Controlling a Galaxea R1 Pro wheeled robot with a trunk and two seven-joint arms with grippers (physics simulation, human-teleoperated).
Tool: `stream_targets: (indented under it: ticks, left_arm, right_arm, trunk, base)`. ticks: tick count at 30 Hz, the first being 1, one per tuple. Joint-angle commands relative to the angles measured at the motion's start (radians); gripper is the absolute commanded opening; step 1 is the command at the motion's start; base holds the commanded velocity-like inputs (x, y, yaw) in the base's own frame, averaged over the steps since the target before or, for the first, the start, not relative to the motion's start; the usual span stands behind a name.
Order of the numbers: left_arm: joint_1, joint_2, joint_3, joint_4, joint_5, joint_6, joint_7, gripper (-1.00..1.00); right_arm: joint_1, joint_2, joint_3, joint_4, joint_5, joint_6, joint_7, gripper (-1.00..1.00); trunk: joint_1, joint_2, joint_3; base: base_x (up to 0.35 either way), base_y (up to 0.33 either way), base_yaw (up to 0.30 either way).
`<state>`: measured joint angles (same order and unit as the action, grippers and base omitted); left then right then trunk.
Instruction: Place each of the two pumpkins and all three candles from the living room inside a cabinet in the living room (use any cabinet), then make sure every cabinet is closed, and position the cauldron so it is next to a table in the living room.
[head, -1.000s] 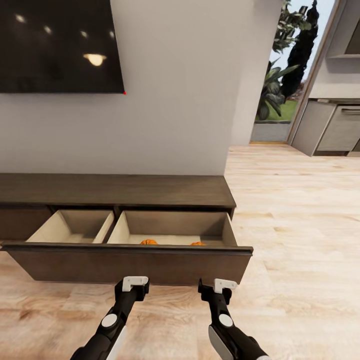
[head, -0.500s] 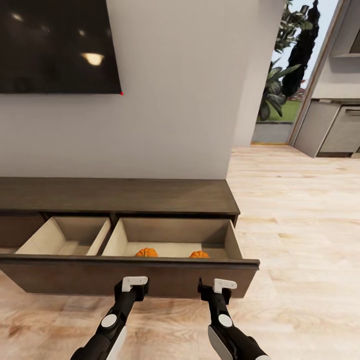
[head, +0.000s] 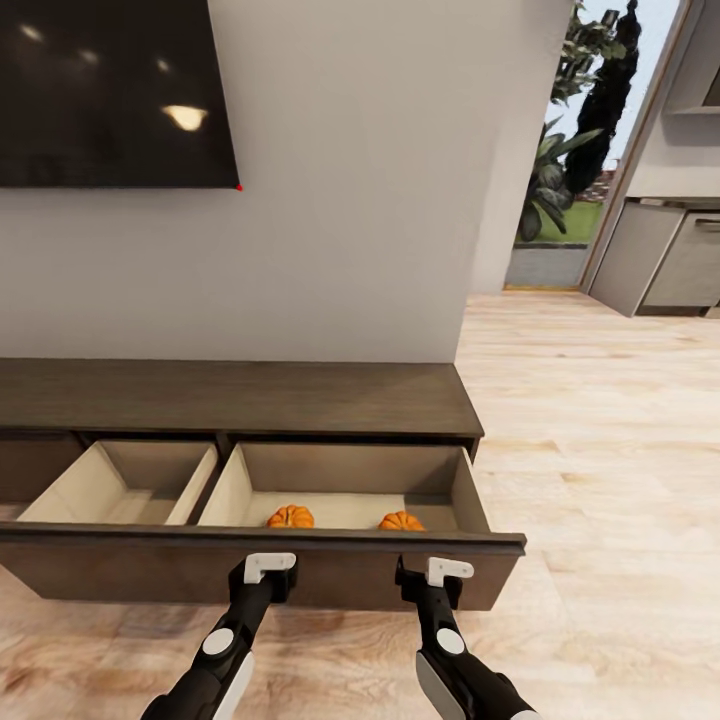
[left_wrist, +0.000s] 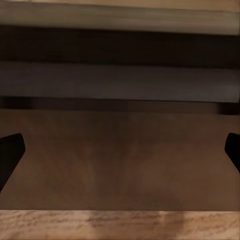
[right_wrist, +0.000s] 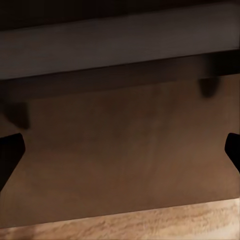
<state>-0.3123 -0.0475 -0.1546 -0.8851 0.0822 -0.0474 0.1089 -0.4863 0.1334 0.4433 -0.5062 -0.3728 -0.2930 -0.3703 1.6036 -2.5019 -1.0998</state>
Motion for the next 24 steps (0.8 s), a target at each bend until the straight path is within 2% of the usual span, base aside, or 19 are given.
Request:
stream_targets:
  ticks: [1,13,24]
  left_arm:
    - [0.000,0.000,0.000,0.000,0.000,0.000,0.000,1.00]
    - [0.000,0.001,0.000,0.000,0.000,0.000,0.000,1.00]
    - [0.000,0.001,0.000,0.003,0.001,-0.033,0.000,1.00]
  right_arm:
    - [0.000,-0.001,0.000,0.000,0.000,0.000,0.000,1.00]
    - [0.000,-0.001,0.000,0.000,0.000,0.000,0.000,1.00]
    - [0.000,-0.002,0.000,0.000,0.000,0.000,0.001,1.00]
  trunk:
    - [0.000,0.000,0.000]
    - [0.000,0.000,0.000]
    - [0.000,0.000,0.000]
  base:
    - [0.022,0.000,0.000]
    - [0.018,0.000,0.000]
    - [0.004,0.000,0.000]
